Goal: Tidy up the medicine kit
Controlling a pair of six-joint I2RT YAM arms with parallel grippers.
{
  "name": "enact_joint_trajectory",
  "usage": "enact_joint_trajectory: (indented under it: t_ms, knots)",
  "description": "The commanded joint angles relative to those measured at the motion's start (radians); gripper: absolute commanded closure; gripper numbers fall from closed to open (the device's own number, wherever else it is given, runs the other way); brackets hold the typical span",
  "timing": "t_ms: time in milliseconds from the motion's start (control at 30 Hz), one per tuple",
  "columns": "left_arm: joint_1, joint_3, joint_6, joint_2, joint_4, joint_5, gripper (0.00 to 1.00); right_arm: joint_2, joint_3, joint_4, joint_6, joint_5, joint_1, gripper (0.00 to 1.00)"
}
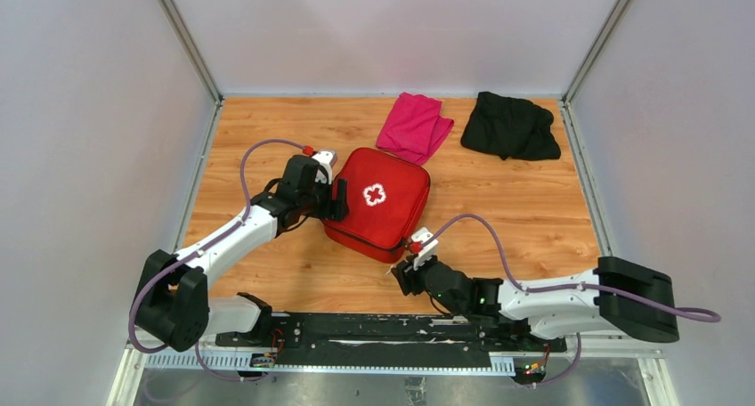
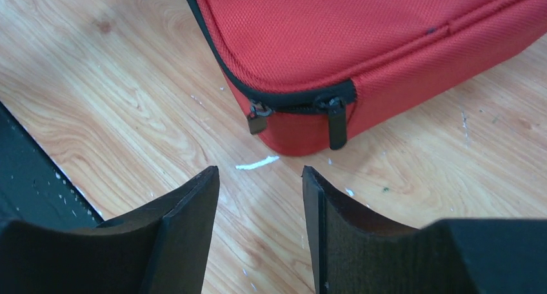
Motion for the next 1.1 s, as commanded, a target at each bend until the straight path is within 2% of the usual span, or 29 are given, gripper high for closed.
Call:
enact_joint_trajectory:
  t_ms: [0,233,367,433,633,800,1067]
  knots:
    - [-0.003,-0.004,0.035,0.022,-0.016,-0.013,0.23,0.095,0.078,0.088,0.027,0.055,-0.004,0.45]
    - [-0.003,-0.006,0.033,0.025,-0.013,-0.006,0.23,0.193,0.144,0.083,0.077,0.129,-0.004,0.44]
    - [-0.003,-0.005,0.033,0.028,-0.01,-0.003,0.23,0.203,0.17,0.0,0.125,0.209,-0.004,0.47]
    - [-0.003,-0.005,0.033,0.03,-0.01,-0.003,0.23,0.204,0.18,-0.039,0.147,0.239,-0.004,0.52]
    - [-0.003,-0.005,0.035,0.037,-0.009,0.0,0.23,0.197,0.175,-0.057,0.168,0.272,-0.005,0.77]
    - [-0.003,-0.005,0.035,0.041,-0.01,-0.001,0.23,0.181,0.165,-0.065,0.168,0.287,-0.004,0.92]
    - [-0.003,-0.005,0.045,0.044,-0.016,-0.013,0.23,0.12,0.15,-0.135,0.124,0.267,-0.004,1.0]
